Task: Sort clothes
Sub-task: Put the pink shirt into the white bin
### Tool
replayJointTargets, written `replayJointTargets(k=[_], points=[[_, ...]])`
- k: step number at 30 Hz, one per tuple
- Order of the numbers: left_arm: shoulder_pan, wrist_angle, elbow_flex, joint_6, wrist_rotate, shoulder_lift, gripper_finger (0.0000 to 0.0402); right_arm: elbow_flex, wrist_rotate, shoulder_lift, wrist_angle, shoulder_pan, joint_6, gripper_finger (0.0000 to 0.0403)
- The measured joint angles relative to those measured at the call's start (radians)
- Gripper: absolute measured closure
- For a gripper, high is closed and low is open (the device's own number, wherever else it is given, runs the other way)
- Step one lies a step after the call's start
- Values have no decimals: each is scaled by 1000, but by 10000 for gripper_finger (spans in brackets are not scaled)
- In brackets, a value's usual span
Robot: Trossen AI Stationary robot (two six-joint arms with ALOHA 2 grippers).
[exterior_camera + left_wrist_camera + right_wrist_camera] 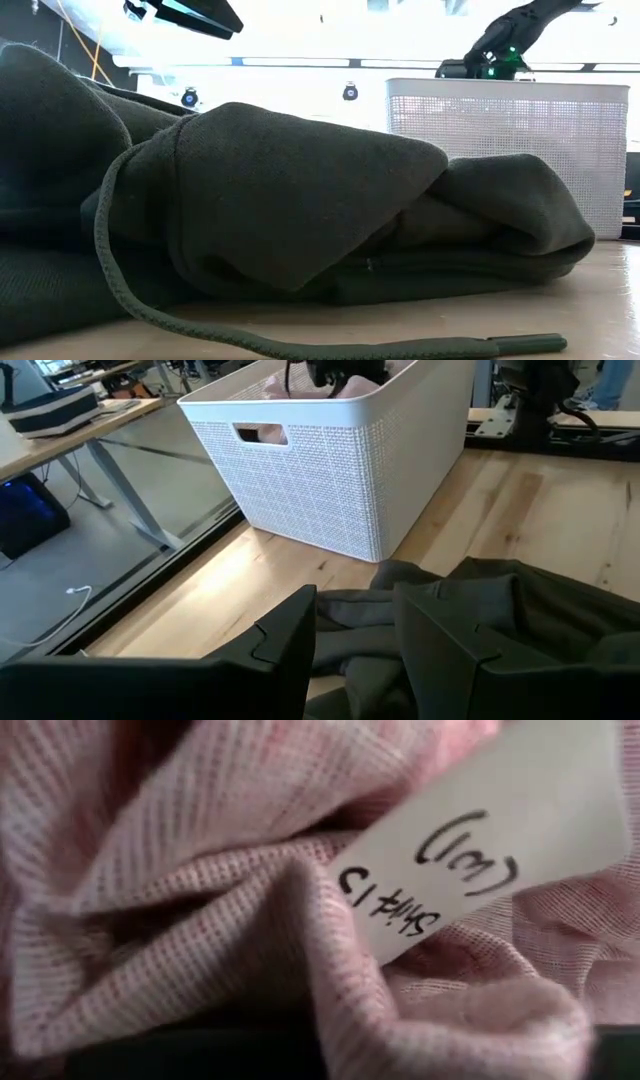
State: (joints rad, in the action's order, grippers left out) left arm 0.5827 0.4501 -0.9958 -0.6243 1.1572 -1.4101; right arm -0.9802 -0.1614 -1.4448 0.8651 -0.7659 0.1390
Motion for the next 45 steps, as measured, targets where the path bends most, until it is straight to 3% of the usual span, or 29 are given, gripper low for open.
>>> replayJointTargets(k=[9,12,14,17,22,24,35,41,45], points=[[0,0,0,0,-1,0,271,-388,-28,-5,513,0,-97,229],[0,0,0,0,-1,0,271,-489,-55,0,554,1,-163,195],[0,0,0,0,-1,0,271,-506,-116,17,479,8,-216,185],[0,0,0,-1,-2,0,271,-488,-113,52,292,33,-153,182],[0,0,0,-1,-3,0,271,-365,192,76,-34,59,-109,181],[0,0,0,-1,-3,0,271,-297,248,70,-120,59,-125,181],[0,-2,0,-1,-3,0,271,18,178,-14,-212,18,-132,181],[0,-3,0,-1,-3,0,271,29,160,-36,-209,18,-131,181],[0,-4,0,-1,-3,0,271,-70,136,-18,-59,41,-136,181]])
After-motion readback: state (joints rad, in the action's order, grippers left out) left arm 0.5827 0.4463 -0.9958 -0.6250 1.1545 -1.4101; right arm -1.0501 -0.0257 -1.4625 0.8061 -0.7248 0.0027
